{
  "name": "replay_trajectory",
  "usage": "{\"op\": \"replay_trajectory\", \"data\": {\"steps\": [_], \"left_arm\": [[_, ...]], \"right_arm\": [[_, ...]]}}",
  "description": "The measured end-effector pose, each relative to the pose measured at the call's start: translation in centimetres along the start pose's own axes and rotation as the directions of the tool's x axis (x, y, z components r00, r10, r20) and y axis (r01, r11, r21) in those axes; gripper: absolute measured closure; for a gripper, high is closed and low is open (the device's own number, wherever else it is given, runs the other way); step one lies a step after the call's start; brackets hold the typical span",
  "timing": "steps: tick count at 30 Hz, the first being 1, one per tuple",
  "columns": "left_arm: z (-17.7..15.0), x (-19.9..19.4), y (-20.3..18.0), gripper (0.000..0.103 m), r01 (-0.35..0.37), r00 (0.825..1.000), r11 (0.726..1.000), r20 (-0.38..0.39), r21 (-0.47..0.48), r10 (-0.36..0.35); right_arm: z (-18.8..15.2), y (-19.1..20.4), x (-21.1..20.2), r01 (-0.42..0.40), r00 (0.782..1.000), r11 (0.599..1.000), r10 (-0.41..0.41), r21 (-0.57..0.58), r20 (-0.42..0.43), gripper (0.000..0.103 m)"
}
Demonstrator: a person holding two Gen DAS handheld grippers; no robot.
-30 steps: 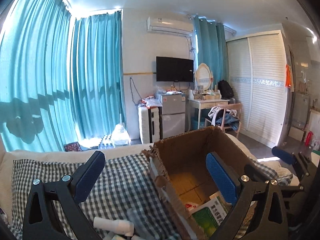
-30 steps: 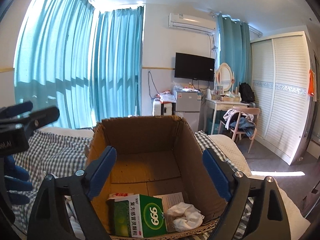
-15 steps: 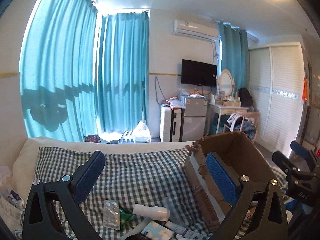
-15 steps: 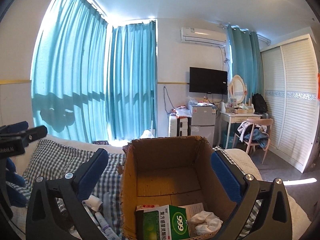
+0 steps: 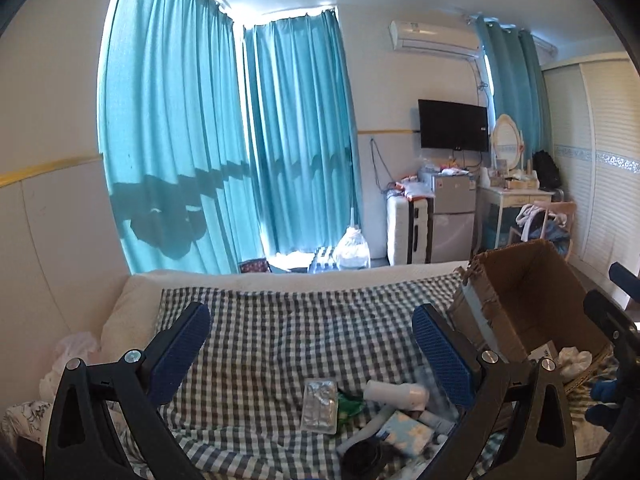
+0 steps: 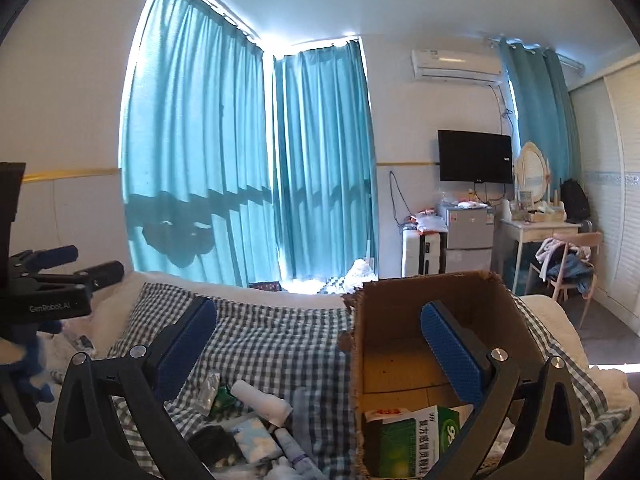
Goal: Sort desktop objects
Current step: 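Move both grippers back toward the foil pack and white bottle on the bed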
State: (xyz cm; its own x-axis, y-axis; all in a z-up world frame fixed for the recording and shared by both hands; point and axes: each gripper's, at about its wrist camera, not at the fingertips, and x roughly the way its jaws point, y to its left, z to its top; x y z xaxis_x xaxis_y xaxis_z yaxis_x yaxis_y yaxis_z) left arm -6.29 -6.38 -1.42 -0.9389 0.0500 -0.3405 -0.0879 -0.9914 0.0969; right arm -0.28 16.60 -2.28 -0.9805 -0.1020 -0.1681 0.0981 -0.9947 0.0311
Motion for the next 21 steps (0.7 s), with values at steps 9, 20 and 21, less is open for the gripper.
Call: {"op": "replay_trajectory", "data": {"steps": [9, 20, 21], "left_arm": [[-1.3, 0.9, 2.6, 0.000, 0.010, 1.000, 0.999, 0.012, -0.039, -0.010], [-2.6, 2.9, 4.8, 0.000, 0.057, 0.998, 0.995, 0.031, -0.083, -0.055], [-2.6, 3.2, 4.9, 0.000, 0.062, 0.997, 0.994, 0.041, -0.088, -0.058]], "right_arm": [[-1.1, 3.4, 0.7, -0.073, 0.991, 0.996, 0.077, -0.043, 0.110, 0.000], [-4.2, 7.0, 4.0, -0.155, 0.979, 0.981, 0.168, -0.113, 0.112, 0.000], [-4.5, 7.1, 4.4, -0.149, 0.981, 0.981, 0.162, -0.123, 0.104, 0.000]]}}
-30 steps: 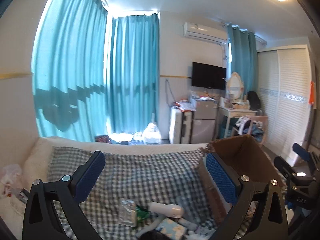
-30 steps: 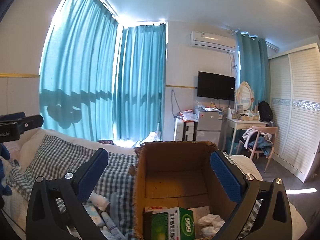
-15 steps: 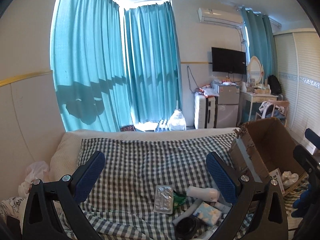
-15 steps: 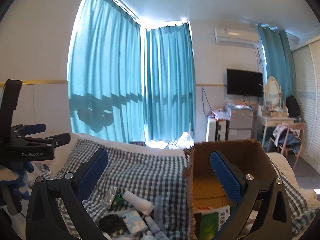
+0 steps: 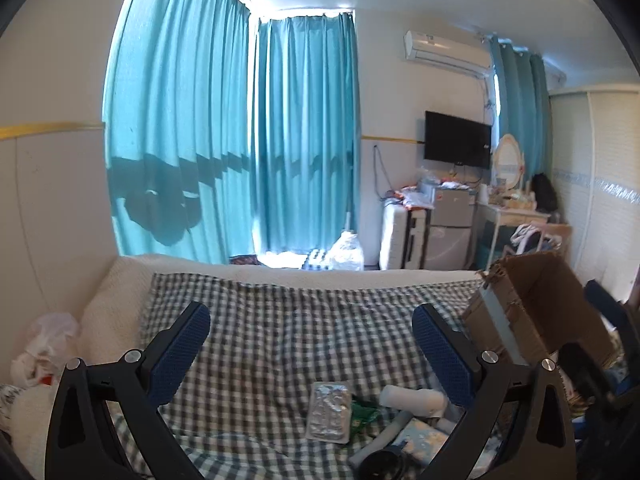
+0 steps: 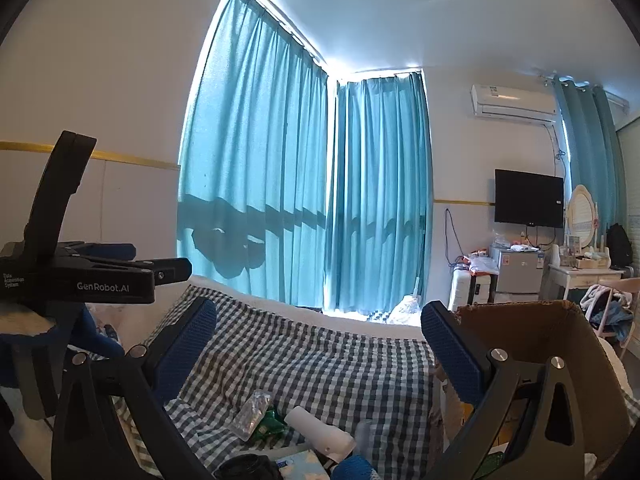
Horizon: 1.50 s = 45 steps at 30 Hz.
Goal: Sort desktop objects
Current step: 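Move both grippers back toward the foil pack and white bottle on the bed, then grasp the foil blister pack with the left gripper while the right gripper grasps the white bottle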
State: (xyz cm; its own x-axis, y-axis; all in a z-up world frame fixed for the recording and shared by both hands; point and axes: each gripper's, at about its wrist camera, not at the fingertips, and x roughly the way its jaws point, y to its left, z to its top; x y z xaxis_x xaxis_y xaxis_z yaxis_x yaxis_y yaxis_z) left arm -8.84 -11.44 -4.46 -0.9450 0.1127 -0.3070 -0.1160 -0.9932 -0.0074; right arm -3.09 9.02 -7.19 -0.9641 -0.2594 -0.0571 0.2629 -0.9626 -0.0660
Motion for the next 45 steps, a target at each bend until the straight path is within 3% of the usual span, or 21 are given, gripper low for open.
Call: {"op": "replay_trajectory", "data": {"steps": [5, 8, 12, 14, 17, 22, 26, 38, 43, 45], "left_arm": [[-0.9, 2.5, 0.3, 0.000, -0.022, 0.999, 1.000, -0.026, 0.012, 0.022], [-1.7, 5.6, 1.1, 0.000, 0.018, 0.989, 0.999, -0.148, -0.048, -0.024], [-3.4, 7.8, 0.8, 0.000, -0.057, 0.979, 0.998, -0.193, 0.022, 0.060], [-4.1, 8.8, 0.9, 0.000, -0.046, 0.972, 0.999, -0.230, 0.013, 0.048], [-5.2, 10.0, 1.5, 0.000, -0.025, 0.964, 1.000, -0.264, -0.012, 0.021], [-6.9, 12.2, 1.2, 0.000, -0.042, 0.950, 0.999, -0.310, 0.025, 0.047], [-9.0, 14.4, 1.1, 0.000, -0.025, 0.929, 1.000, -0.369, 0.009, 0.027], [-13.4, 19.2, 0.2, 0.003, 0.041, 0.871, 0.999, -0.491, 0.020, -0.026], [-15.0, 20.8, -0.2, 0.003, 0.079, 0.825, 0.997, -0.562, 0.013, -0.058], [-15.5, 21.5, 0.2, 0.003, 0.090, 0.802, 0.996, -0.591, -0.023, -0.086]], "right_arm": [[-1.8, 0.6, 2.6, -0.005, 0.996, 0.997, -0.001, -0.071, -0.084, 0.000], [-3.0, 0.7, 4.2, -0.017, 0.991, 0.996, 0.005, -0.087, -0.134, 0.001], [-4.9, 0.8, 6.1, -0.029, 0.976, 0.993, 0.004, -0.117, -0.216, 0.000], [-6.1, 1.0, 7.3, -0.015, 0.961, 0.988, -0.028, -0.156, -0.274, 0.000], [-7.4, 1.2, 8.3, -0.026, 0.955, 0.982, -0.030, -0.186, -0.294, 0.000], [-8.8, 1.3, 9.1, -0.038, 0.948, 0.979, -0.028, -0.201, -0.318, 0.000], [-9.8, 0.5, 10.2, -0.041, 0.933, 0.985, -0.021, -0.166, -0.359, 0.000], [-13.5, -1.7, 14.1, -0.090, 0.862, 0.994, 0.046, -0.062, -0.505, 0.003], [-14.2, -1.9, 14.9, -0.106, 0.838, 0.994, 0.069, -0.038, -0.541, 0.007], [-14.8, -1.8, 15.4, -0.120, 0.817, 0.992, 0.075, -0.041, -0.571, 0.013]]}}
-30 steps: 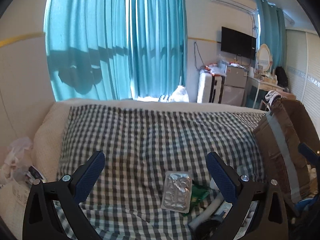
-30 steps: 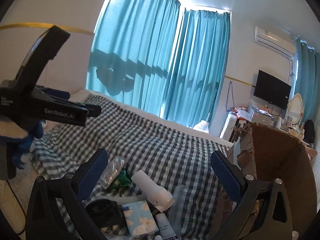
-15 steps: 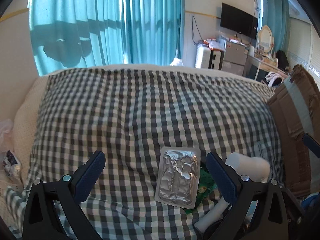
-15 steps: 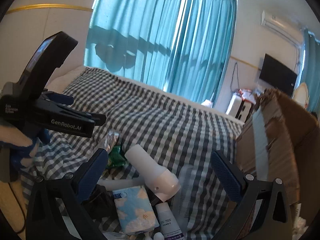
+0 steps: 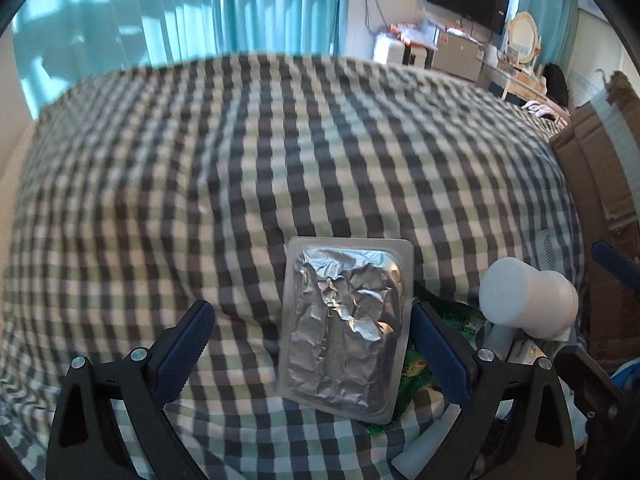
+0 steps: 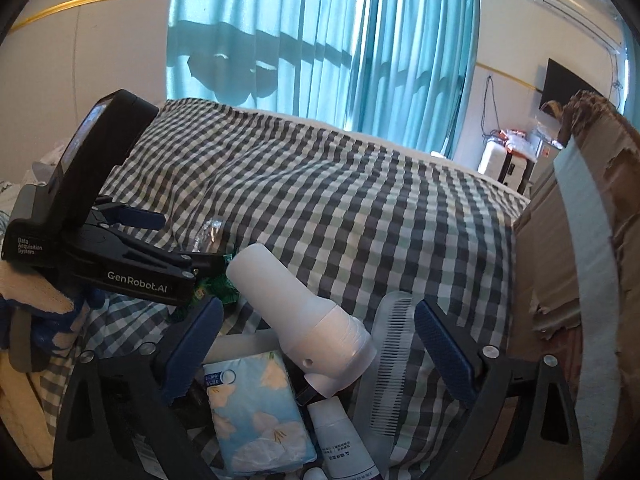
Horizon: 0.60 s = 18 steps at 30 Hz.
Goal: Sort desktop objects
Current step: 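Grasp the foil blister pack with the left gripper while the right gripper grasps the white bottle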
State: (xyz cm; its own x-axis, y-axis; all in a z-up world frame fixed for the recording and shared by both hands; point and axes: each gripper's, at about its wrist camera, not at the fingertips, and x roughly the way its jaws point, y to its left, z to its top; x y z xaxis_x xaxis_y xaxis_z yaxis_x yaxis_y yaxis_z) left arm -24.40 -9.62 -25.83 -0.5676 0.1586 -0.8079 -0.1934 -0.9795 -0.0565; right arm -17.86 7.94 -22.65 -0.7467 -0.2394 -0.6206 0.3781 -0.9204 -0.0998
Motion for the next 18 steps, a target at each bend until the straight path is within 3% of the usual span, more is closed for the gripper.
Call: {"op": "replay_trajectory", "data": {"steps": [4, 8, 10, 12, 18], "left_arm": [[-0.1, 0.9, 0.8, 0.002, 0.051, 0.998, 0.998, -0.036, -0.042, -0.053], [-0.7, 1.5, 1.2, 0.005, 0.082, 0.995, 0.996, -0.060, -0.045, -0.084], [-0.8, 1.2, 1.6, 0.023, 0.126, 0.990, 0.991, -0.063, -0.048, -0.129], [-1.1, 0.9, 1.5, 0.035, 0.170, 0.983, 0.984, -0.062, -0.043, -0.173], [-1.6, -0.7, 0.1, 0.043, 0.113, 0.994, 0.993, -0.018, 0.043, -0.112]], "right_arm": [[-0.4, 0.4, 1.3, -0.014, 0.998, 1.000, 0.013, -0.022, -0.060, 0.026], [-0.9, 0.7, 2.2, -0.003, 0.994, 0.999, -0.001, -0.035, -0.109, 0.029], [-1.1, 0.7, 2.4, 0.015, 0.993, 0.999, -0.019, -0.034, -0.118, 0.041], [-1.4, 0.5, 2.7, 0.026, 0.992, 0.999, -0.028, -0.019, -0.125, 0.049], [-1.9, 0.0, 1.8, 0.014, 0.994, 1.000, -0.013, 0.011, -0.110, 0.050]]}}
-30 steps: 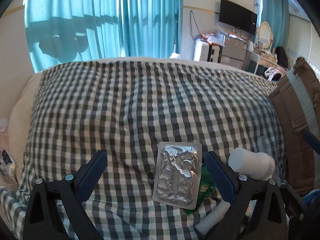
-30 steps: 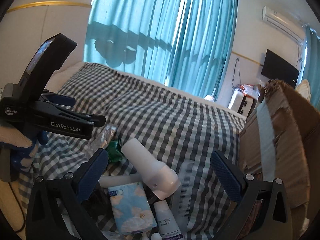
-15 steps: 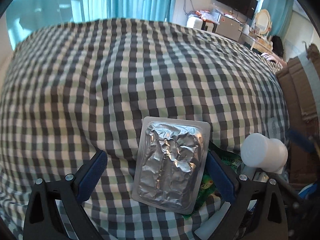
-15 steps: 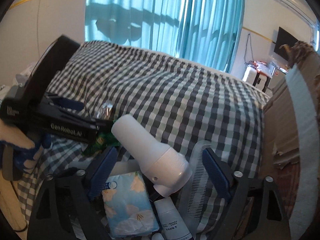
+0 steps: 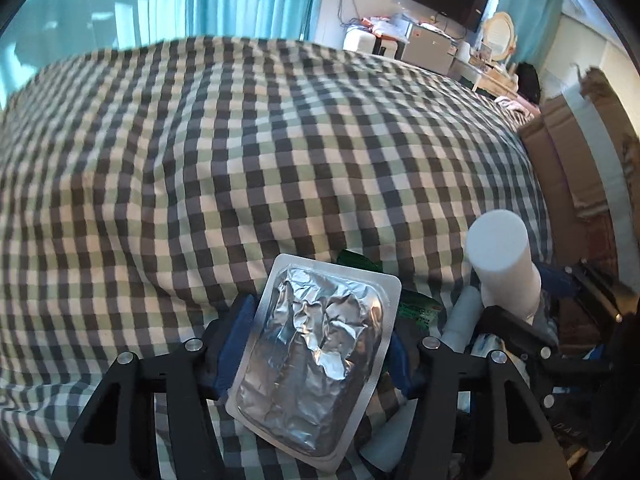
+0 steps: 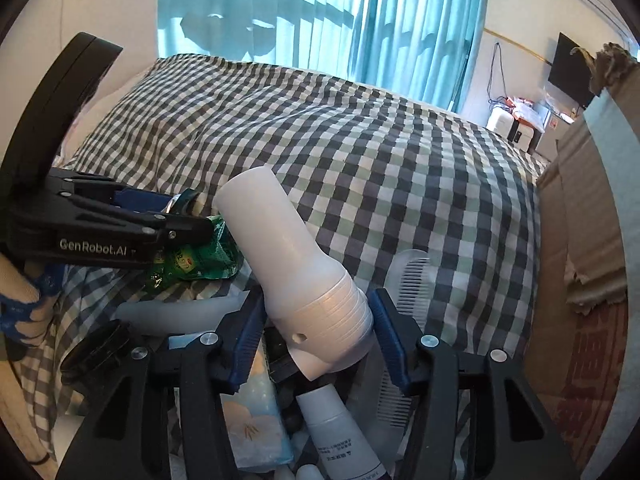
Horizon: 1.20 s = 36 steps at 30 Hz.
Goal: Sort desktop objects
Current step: 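Grasp the foil blister pack with the left gripper while the right gripper grasps the white bottle, then lift and carry the foil pack and white bottle over the cardboard box with both grippers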
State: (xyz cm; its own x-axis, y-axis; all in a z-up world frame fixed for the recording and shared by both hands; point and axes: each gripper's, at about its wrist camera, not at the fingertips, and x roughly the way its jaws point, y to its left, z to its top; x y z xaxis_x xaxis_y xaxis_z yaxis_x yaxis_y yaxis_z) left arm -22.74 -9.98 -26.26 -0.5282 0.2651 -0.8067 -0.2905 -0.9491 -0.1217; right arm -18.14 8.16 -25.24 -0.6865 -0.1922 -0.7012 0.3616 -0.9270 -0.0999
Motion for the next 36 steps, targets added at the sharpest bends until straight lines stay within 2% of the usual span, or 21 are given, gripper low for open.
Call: {"op": "replay_trajectory", "data": {"steps": [5, 12, 19, 29, 33, 36], "left_arm": [[-0.6, -1.3, -1.4, 0.043, -0.053, 0.998, 0.997, 0.027, 0.051, 0.052], [0.0, -2.9, -2.9, 0.043, -0.054, 0.996, 0.998, 0.071, 0.042, 0.051], [1.1, -5.7, -4.1, 0.043, -0.069, 0.987, 0.997, 0.148, 0.043, 0.062], [1.3, -11.8, -4.6, 0.043, -0.107, 0.953, 0.994, 0.286, 0.008, 0.100], [1.3, -14.8, -5.2, 0.043, -0.113, 0.931, 0.994, 0.348, -0.008, 0.109], [1.1, -17.3, -5.6, 0.043, -0.119, 0.910, 0.993, 0.398, -0.009, 0.113]], "right_arm": [[-0.3, 0.2, -0.9, -0.002, 1.000, 1.000, 0.002, 0.004, 0.014, 0.051], [0.2, 0.2, -2.7, -0.001, 0.999, 1.000, 0.001, 0.006, 0.049, 0.051], [1.1, 0.8, -5.7, -0.004, 0.993, 1.000, 0.002, 0.015, 0.120, 0.051], [1.9, 1.0, -10.9, 0.000, 0.975, 1.000, -0.007, 0.031, 0.222, 0.051], [2.0, 1.0, -13.4, 0.013, 0.967, 0.999, -0.020, 0.029, 0.254, 0.051], [2.3, 0.6, -15.7, 0.012, 0.951, 0.999, -0.027, 0.051, 0.306, 0.051]]}}
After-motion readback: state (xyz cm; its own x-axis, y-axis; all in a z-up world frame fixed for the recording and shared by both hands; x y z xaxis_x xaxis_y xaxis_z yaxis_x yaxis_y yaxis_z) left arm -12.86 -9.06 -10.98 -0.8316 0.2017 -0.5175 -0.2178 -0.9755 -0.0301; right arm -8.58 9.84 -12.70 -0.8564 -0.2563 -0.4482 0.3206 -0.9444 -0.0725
